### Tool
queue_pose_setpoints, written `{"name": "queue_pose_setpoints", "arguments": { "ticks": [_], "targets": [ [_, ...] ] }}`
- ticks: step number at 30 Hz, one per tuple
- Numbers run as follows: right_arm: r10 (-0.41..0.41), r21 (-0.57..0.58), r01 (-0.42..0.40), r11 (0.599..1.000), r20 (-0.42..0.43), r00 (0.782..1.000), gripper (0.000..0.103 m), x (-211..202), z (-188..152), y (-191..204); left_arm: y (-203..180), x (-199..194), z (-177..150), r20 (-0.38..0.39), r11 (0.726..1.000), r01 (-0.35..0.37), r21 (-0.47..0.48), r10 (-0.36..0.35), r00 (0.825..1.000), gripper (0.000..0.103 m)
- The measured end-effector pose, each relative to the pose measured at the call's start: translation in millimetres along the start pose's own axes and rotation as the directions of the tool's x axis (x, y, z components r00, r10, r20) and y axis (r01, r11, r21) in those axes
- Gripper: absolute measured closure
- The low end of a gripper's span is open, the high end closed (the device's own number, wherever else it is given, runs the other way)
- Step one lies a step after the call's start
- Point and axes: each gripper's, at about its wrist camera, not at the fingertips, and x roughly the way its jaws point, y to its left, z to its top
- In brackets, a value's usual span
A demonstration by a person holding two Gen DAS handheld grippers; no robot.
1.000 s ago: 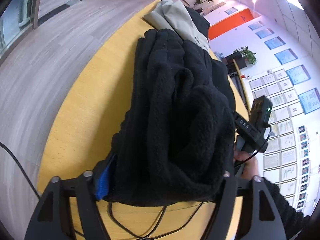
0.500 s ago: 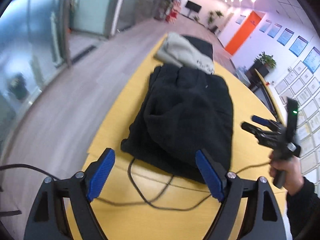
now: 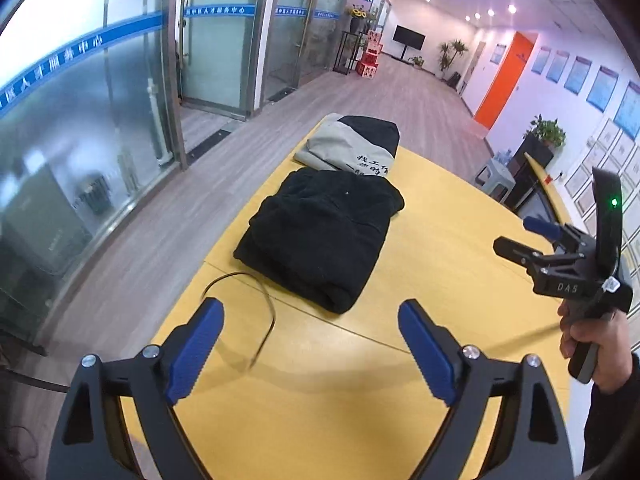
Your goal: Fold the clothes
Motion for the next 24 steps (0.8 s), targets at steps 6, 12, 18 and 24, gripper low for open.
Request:
{"name": "queue_pose_setpoints", "arguments": {
  "ticks": [6,12,18,24],
  "targets": [
    [0.008,-0.021,-0.007,1.000,0.015,1.000,0.000,-32,-6,3,-6,-23,-7,-0.001,0.995,-0.102,0.020,0.102,0.995,0.002],
    [0.026,-0.043,-0.026,0.999,-0.015,1.000,0.000,-19,-18,36,-27,10,-15,-0.012,0.985,-0.170,-0.004,0.170,0.985,0.002],
    [0.048,-0.014,-0.049,0.999,-0.060,0.997,0.001,5,-19,57,-37,41,-22,-0.037,0.975,-0.223,0.008,0.223,0.974,0.002],
    [0.018,0.017,-0.016,1.000,-0.088,0.996,0.001,18,-19,62,-30,56,-15,-0.050,0.964,-0.265,0.037,0.266,0.963,0.002]
  ]
}}
